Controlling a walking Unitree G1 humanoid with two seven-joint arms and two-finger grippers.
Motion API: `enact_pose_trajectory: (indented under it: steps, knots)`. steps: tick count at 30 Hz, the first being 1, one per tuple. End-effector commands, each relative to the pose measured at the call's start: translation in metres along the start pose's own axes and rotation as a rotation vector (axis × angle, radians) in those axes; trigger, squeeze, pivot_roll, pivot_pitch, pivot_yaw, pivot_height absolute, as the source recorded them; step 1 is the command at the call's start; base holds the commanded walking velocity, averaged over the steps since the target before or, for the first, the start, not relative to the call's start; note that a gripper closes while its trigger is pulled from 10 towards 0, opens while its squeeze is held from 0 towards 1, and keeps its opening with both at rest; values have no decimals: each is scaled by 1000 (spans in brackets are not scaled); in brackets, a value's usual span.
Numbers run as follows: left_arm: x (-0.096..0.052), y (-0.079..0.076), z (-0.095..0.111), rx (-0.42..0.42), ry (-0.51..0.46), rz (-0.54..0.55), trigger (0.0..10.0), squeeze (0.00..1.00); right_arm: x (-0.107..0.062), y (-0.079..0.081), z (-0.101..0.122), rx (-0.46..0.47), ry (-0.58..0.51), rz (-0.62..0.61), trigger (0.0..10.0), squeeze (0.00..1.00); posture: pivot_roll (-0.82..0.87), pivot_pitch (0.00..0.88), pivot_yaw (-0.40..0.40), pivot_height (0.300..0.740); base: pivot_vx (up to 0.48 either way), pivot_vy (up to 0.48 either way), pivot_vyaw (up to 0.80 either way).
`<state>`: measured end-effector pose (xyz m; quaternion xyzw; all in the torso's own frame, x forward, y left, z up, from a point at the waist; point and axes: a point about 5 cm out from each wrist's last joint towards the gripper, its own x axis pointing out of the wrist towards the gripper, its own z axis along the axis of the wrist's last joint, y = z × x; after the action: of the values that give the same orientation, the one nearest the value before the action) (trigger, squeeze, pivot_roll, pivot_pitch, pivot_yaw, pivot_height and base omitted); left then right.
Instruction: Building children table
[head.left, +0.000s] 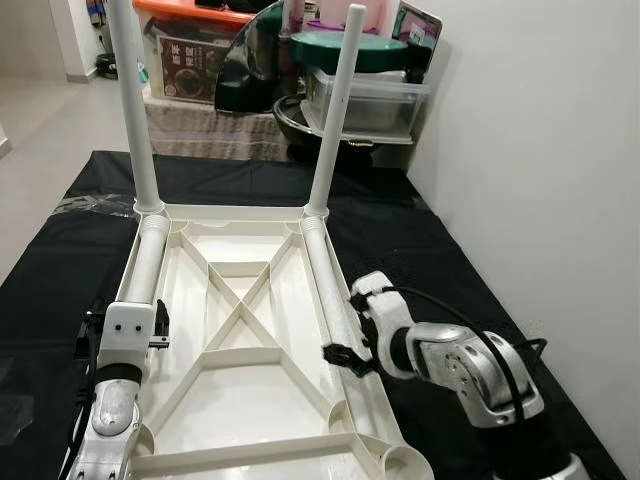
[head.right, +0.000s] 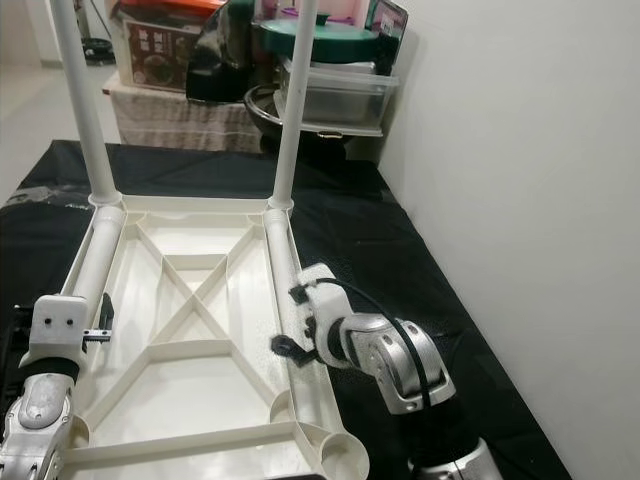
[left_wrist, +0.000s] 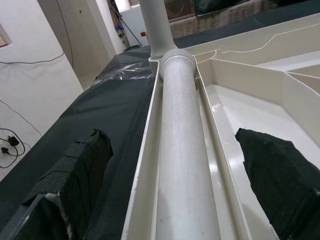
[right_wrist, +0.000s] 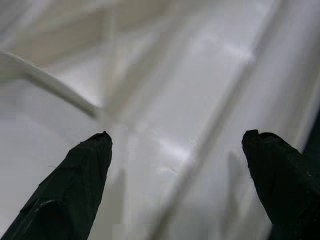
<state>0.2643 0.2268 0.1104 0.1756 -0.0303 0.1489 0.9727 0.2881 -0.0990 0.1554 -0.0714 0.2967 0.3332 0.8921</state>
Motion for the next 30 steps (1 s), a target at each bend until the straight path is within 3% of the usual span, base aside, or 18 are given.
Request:
enact_pose_trajectory:
  steps: [1,6,8,12,17,26,30]
  knots:
    - [-6,-11,-15,10,70,-43,10000,0,-2,5,1,-28,-21,32,10000,0,-19,0,-172,740,0,0,0]
    - [-5,-11,-15,11,68,-43,10000,0,-1,7,-3,-26,-2,52,10000,0,-18,0,-173,740,0,0,0]
    - [-5,-11,-14,12,68,-43,10000,0,1,6,-15,-13,80,45,10000,0,-18,0,-173,740,0,0,0]
    - [-6,-9,-15,15,68,-38,10000,0,9,-11,-32,70,154,-61,10000,0,-6,0,-178,740,0,0,0]
    - [-7,-9,-15,18,69,-39,10000,0,8,-18,-35,121,174,-93,10000,0,-8,0,-173,740,0,0,0]
    - [-6,-11,-14,17,63,-46,10000,0,9,-10,-47,229,257,-48,10000,0,-11,0,-171,740,0,0,0]
    - [-5,-10,-13,21,62,-48,10000,0,10,-1,-51,347,350,-35,10000,0,-20,0,-175,740,0,0,0]
